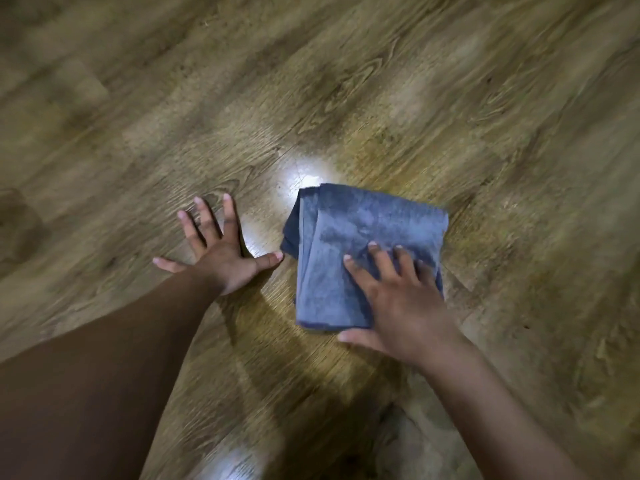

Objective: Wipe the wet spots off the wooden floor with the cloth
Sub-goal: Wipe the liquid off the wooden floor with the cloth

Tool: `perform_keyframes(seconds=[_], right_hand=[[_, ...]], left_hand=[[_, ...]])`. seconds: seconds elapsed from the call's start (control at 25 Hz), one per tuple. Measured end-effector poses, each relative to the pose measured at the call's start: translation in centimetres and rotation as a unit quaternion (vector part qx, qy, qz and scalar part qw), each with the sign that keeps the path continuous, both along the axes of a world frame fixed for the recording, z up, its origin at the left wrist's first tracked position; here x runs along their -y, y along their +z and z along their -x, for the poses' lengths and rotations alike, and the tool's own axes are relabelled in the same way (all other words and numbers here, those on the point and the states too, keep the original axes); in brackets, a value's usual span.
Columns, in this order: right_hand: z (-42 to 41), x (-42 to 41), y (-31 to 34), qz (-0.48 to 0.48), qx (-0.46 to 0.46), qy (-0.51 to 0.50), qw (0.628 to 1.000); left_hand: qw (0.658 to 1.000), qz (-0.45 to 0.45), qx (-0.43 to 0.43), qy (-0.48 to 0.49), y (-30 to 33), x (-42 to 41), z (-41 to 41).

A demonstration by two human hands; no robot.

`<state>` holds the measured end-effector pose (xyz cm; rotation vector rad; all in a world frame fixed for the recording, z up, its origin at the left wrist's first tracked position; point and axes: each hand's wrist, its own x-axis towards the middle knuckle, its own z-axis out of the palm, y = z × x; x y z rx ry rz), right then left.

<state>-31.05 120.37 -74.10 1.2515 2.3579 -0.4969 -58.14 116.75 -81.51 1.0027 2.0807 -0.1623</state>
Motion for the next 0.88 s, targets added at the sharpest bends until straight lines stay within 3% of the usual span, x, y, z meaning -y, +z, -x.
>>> perform_keyframes(seconds=[0.12,0.24,0.36,0.52,0.64,0.88], right_hand=[[0.6,-1.1,-2.3,-0.048,-0.069,-0.082,0.993],[3.5,-3.7,-5.3,-0.055,-0.021,-0.071,0.996],[6.4,-4.6,-6.9,-0.102,-0.026,-0.118,0.987],[6.1,-4.7,-7.6,-0.147,-0.046,-0.128,0.98],[6.0,-4.1,-8.5,-0.203,-0.092,-0.136,0.965],[9.8,-7.1,-8.6,-0.204,-0.104,-0.185,0.956]], left_hand=[[0.999,-0.011,-0.003,0.038,-1.0,-0.4,0.1],[0.998,-0.035,-0.027,0.052,-1.6,-0.4,-0.4],[0.99,-0.07,-0.116,0.043,-2.0,0.3,-1.9],[0.954,-0.213,-0.21,0.009,-1.8,-0.6,0.3],[0.933,-0.283,-0.223,0.002,-3.1,-1.0,2.7],[0.929,-0.282,-0.241,-0.014,-4.0,-1.2,3.1]])
